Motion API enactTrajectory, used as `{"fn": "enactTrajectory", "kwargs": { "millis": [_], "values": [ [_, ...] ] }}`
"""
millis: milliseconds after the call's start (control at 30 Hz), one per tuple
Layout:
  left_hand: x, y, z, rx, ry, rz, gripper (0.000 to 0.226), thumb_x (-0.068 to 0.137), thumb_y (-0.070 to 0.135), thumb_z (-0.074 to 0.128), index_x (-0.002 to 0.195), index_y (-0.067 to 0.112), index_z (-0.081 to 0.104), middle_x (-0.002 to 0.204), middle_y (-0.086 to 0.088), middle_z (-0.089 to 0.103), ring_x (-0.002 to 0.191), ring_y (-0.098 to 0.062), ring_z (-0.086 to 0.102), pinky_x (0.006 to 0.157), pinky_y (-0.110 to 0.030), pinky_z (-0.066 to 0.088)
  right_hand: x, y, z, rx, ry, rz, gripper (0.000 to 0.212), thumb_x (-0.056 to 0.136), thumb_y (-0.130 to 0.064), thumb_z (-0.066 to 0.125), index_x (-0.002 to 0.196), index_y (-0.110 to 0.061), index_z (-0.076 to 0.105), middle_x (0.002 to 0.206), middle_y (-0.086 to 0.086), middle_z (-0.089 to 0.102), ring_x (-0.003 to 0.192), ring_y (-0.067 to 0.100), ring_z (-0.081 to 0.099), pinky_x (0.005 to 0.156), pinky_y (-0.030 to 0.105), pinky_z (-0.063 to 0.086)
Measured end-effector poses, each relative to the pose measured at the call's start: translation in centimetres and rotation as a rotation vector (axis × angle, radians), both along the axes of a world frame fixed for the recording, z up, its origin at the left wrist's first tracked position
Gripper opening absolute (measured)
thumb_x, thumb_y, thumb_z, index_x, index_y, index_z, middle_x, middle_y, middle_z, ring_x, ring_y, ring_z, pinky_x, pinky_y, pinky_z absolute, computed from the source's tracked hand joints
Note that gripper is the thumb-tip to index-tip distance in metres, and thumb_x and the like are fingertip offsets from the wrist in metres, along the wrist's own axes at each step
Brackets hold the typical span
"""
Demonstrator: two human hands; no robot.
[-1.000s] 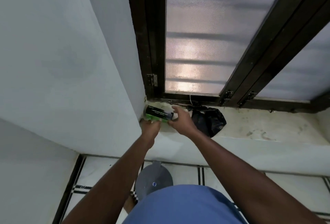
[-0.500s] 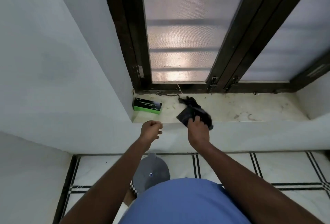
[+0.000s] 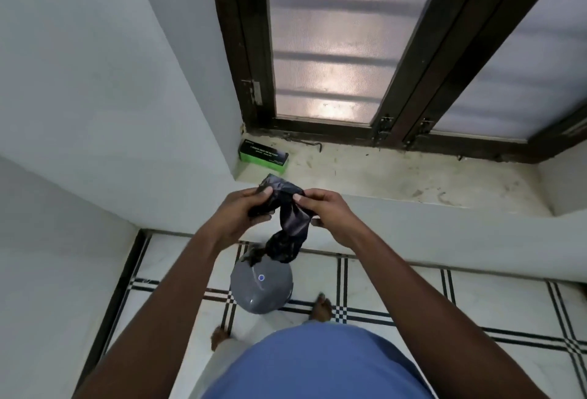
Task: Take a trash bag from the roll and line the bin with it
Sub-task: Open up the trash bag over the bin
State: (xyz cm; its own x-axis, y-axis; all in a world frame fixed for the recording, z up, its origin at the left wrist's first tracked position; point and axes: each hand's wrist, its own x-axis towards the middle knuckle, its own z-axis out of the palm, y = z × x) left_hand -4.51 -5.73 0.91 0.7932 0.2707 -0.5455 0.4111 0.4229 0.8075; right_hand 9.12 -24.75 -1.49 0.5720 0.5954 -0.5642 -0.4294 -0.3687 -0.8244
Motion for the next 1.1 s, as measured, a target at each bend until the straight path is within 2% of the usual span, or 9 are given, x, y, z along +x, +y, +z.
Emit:
{"fn": "enactTrajectory", "kwargs": {
  "millis": [167,333,433,567,667,767,867,1000,1100],
  "values": [
    [-3.4,1.8,2.8,0.153,0.013,-0.182,0.021,0.094,0.025,0.083,0.102,0.006,0.085,0.098,-0.012,0.075,0.076,-0.018,0.065,0.076,-0.027,0.054,-3.0,-0.8,1.1,-0.040,-0.166,-0.116,0.012,0.094,-0.023,0.090,0.099,-0.015,0.083,0.090,-0.004,0.080,0.087,0.015,0.075,0.065,0.020,0.053],
    [-7.8,3.1,4.0,0.212,-0.033,-0.092,0.041,0.076,0.041,0.097,0.094,0.008,0.081,0.094,-0.012,0.072,0.086,-0.024,0.060,0.076,-0.028,0.049,-9.7,0.6,4.4,-0.225,-0.703,-0.154,0.036,0.093,-0.062,0.080,0.116,-0.035,0.076,0.116,-0.009,0.070,0.112,0.013,0.065,0.093,0.032,0.054],
    [-10.2,3.1,4.1,0.154,-0.093,-0.109,0.057,0.059,0.057,0.101,0.087,0.014,0.077,0.089,-0.008,0.070,0.084,-0.022,0.062,0.075,-0.029,0.050,-14.9,2.1,7.4,0.137,-0.288,-0.029,0.023,0.099,-0.044,0.083,0.115,-0.027,0.080,0.105,-0.005,0.080,0.094,0.009,0.075,0.083,0.026,0.060],
    [-14.0,3.7,4.4,-0.071,-0.200,-0.070,0.082,0.073,0.056,0.094,0.122,-0.005,0.070,0.114,-0.017,0.064,0.103,-0.026,0.058,0.096,-0.036,0.051,-19.5,2.7,6.1,0.215,-0.147,-0.191,0.019,0.104,-0.015,0.077,0.088,-0.023,0.083,0.076,0.001,0.075,0.068,0.014,0.069,0.077,0.033,0.059],
    [-16.3,4.5,4.0,-0.123,-0.201,-0.009,0.061,0.087,0.050,0.081,0.124,0.005,0.064,0.119,-0.010,0.069,0.110,-0.019,0.066,0.094,-0.028,0.061,-21.2,1.9,5.7,0.152,-0.138,-0.471,0.007,0.103,-0.018,0.079,0.100,-0.014,0.084,0.074,0.001,0.074,0.066,0.015,0.065,0.074,0.038,0.059],
    [-18.1,4.0,3.6,-0.204,-0.150,0.003,0.036,0.102,0.040,0.067,0.111,0.005,0.071,0.118,-0.010,0.075,0.102,-0.020,0.076,0.093,-0.032,0.064,-23.0,1.2,5.6,0.088,-0.167,-0.443,0.005,0.104,-0.017,0.078,0.103,-0.014,0.082,0.075,0.000,0.073,0.064,0.014,0.064,0.065,0.031,0.057],
    [-19.6,3.7,4.0,-0.314,-0.144,0.033,0.035,0.109,0.030,0.061,0.086,0.013,0.083,0.108,-0.009,0.080,0.094,-0.018,0.080,0.086,-0.031,0.066,-23.5,0.5,5.5,-0.057,-0.320,-0.246,0.009,0.105,-0.015,0.075,0.108,-0.020,0.083,0.091,0.000,0.079,0.070,0.014,0.070,0.074,0.037,0.061],
    [-21.6,3.8,4.7,-0.180,-0.138,-0.084,0.043,0.105,0.031,0.066,0.125,-0.006,0.074,0.115,-0.016,0.075,0.103,-0.022,0.073,0.099,-0.036,0.062,-24.2,0.0,6.7,-0.371,-0.874,-0.442,0.023,0.103,-0.021,0.069,0.125,-0.023,0.068,0.133,-0.002,0.058,0.092,0.015,0.068,0.088,0.033,0.056],
    [-21.9,3.3,4.7,-0.048,-0.127,-0.016,0.042,0.103,0.028,0.070,0.128,-0.006,0.072,0.110,-0.016,0.077,0.098,-0.021,0.075,0.083,-0.031,0.066,-26.2,1.0,10.2,-0.228,-0.915,-0.381,0.024,0.103,-0.047,0.071,0.096,-0.024,0.072,0.098,-0.008,0.072,0.075,0.011,0.069,0.072,0.031,0.056]
  ]
}}
